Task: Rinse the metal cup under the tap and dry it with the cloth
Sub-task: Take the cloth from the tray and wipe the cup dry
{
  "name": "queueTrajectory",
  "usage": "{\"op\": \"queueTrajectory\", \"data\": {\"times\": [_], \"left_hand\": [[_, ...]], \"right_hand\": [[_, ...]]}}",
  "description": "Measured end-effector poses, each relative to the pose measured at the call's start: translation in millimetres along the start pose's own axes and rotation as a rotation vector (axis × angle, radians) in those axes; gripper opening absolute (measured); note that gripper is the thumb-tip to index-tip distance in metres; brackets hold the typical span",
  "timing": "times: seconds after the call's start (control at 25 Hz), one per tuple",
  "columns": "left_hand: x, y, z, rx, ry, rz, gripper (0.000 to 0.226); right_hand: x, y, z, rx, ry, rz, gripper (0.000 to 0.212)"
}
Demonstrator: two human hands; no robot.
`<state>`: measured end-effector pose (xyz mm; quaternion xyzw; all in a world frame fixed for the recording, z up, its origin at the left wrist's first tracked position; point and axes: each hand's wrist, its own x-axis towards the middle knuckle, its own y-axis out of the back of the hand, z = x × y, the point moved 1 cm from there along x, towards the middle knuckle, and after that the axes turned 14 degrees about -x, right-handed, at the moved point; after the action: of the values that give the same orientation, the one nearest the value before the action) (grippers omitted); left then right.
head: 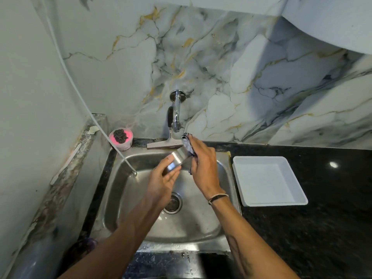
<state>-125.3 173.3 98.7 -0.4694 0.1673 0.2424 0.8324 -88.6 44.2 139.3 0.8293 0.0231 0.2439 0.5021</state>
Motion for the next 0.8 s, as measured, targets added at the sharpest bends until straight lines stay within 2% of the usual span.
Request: {"op": "queueTrajectory", "data": {"times": [0.04,0.12,0.16,0.24,0.28,0.36,0.4,0.52,0.56,0.68,0.72,0.8], "left_hand": [[1,-2,-1,-0.044,0.005,-0.025,0.019],[4,-7,0,-0.102,0.006,-0.1,0.028],[2,-10,1,-0.097,0.007,-0.121,0.032],[1,-11,1,-0.068,0.002,-0.128,0.032],[2,-9,2,-0.07,0.008,-0.136,0.032],[0,-10,5,-0.061,0.066,-0.16,0.034],[0,-9,5,-0.046,0.09,-0.182,0.034],[-5,-5,9,0.028,0.128,-0.328,0.073],[-6,-6,11,0.038,0.163,-0.412,0.076],[-8,-16,18,-0.013,0.246,-0.584,0.066],[-8,-22,16,-0.036,0.258,-0.58,0.068],[-4,-29,8,-0.079,0.245,-0.542,0.077]], "right_hand": [[-1,1,-5,0.009,0.041,0.032,0.078],[-11,-2,-13,-0.064,0.254,0.082,0.07],[-11,-3,-14,-0.04,0.249,0.086,0.068],[0,-1,-13,0.072,0.022,0.077,0.07],[1,0,-15,0.097,0.007,0.06,0.071],[-6,3,-23,0.009,0.226,0.059,0.068],[-5,5,-22,0.037,0.263,0.051,0.067],[10,16,-14,0.211,-0.009,0.019,0.075],[11,23,-15,0.19,0.006,0.022,0.076],[13,37,-10,0.073,0.3,-0.039,0.073],[19,41,-4,0.056,0.287,-0.068,0.074],[28,37,4,0.05,0.094,-0.096,0.076]]}}
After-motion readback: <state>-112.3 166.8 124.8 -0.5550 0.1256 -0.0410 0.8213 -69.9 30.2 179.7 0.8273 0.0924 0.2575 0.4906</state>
